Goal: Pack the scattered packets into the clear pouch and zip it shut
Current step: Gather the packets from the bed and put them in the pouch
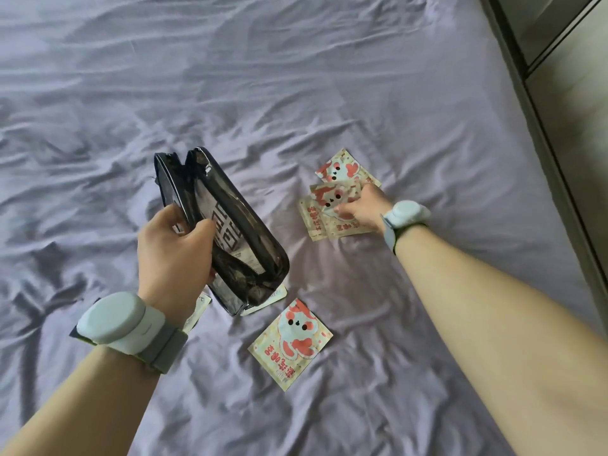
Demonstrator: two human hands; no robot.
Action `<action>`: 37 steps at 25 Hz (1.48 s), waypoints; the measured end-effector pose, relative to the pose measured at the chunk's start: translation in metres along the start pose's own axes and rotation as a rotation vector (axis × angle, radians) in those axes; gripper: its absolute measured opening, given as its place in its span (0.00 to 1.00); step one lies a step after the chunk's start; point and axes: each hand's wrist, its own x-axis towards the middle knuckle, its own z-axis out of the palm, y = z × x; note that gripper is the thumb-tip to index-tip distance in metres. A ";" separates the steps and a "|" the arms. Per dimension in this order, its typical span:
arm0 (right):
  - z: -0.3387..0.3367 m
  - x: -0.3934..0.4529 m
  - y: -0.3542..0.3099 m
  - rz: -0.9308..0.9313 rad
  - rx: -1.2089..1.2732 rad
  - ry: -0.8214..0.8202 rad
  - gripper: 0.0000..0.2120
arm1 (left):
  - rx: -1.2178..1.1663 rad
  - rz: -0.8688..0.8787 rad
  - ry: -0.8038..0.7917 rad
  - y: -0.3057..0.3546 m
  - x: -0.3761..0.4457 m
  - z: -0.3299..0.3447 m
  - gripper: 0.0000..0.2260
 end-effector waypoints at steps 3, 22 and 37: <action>-0.001 0.032 -0.010 0.100 -0.374 -0.032 0.33 | 0.003 0.016 -0.007 -0.003 0.002 -0.005 0.04; 0.004 0.048 -0.014 0.056 0.474 0.253 0.14 | -0.051 -0.013 0.125 -0.033 0.011 -0.056 0.05; 0.179 -0.079 -0.032 0.034 -0.099 -0.276 0.09 | 0.044 0.071 0.147 -0.005 0.021 -0.133 0.06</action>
